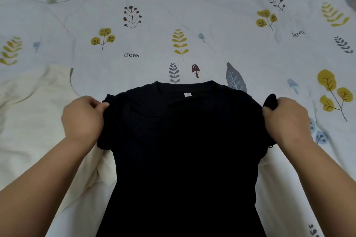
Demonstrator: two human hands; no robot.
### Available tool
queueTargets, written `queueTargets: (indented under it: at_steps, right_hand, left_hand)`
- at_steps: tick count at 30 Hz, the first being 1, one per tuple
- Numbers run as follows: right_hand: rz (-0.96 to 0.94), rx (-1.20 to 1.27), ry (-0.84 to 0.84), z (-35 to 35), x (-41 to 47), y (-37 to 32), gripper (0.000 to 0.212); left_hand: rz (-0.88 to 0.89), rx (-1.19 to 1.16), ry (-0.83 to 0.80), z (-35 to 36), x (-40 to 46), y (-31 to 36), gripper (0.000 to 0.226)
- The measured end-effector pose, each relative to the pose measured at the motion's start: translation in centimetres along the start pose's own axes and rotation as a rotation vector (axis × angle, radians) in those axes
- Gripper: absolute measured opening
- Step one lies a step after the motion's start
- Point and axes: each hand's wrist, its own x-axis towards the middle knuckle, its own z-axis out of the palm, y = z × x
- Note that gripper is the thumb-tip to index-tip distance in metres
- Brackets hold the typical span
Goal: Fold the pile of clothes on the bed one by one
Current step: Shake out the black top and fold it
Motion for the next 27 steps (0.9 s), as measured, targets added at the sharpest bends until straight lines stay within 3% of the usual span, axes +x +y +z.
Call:
queueTargets:
  at_steps: [3,5,6,8,9,10,11,14,16,20,22,24,27]
  right_hand:
    - [-0.122,0.085,0.109,-0.2,-1.9,-1.9,0.028]
    - [-0.265,0.18,0.039,0.2,-3.6,-3.3,0.015]
    - [-0.334,0.257,-0.094,0.4,-4.5,-4.0,0.018]
    - [-0.337,0.435,-0.517,0.7,-6.0,-4.8,0.03]
    - [-0.305,0.478,-0.663,0.8,-6.3,-4.8,0.034]
    - [-0.299,0.477,-0.684,1.1,-6.3,-4.5,0.032]
    - [-0.302,0.47,-0.595,1.4,-6.0,-4.0,0.025]
    - [-0.212,0.419,-0.177,2.0,-4.0,-2.7,0.014]
    - [-0.167,0.319,-0.067,2.6,-2.3,-2.4,0.017]
    - [-0.201,0.298,-0.241,4.0,0.4,-3.3,0.061]
    - [-0.242,0.297,-0.362,4.8,1.2,-3.9,0.07]
    - [-0.298,0.194,-0.398,5.5,2.1,-4.2,0.053]
    - [-0.281,0.136,-0.217,5.6,3.7,-4.5,0.022]
  left_hand:
    - [0.112,-0.024,0.144,-0.8,-1.3,1.7,0.018]
    - [0.296,-0.053,0.146,-0.9,-3.0,3.4,0.014]
    - [0.413,-0.068,0.044,-0.7,-3.9,4.1,0.012]
    - [0.544,-0.161,-0.39,0.1,-5.5,4.9,0.009]
    - [0.518,-0.241,-0.632,0.4,-5.9,5.0,0.01]
    - [0.465,-0.321,-0.767,0.7,-6.1,4.8,0.013]
    - [0.42,-0.352,-0.745,1.2,-5.9,4.3,0.016]
    - [0.293,-0.217,-0.248,2.3,-4.3,2.7,0.015]
    - [0.226,-0.129,-0.11,3.0,-2.9,2.2,0.011]
    - [0.214,-0.117,-0.353,4.5,-0.3,2.5,0.047]
    - [0.264,-0.065,-0.461,5.1,0.8,2.9,0.038]
    - [0.293,-0.004,-0.471,5.6,1.8,3.1,0.013]
    - [0.24,0.007,-0.263,5.4,3.5,3.4,0.012]
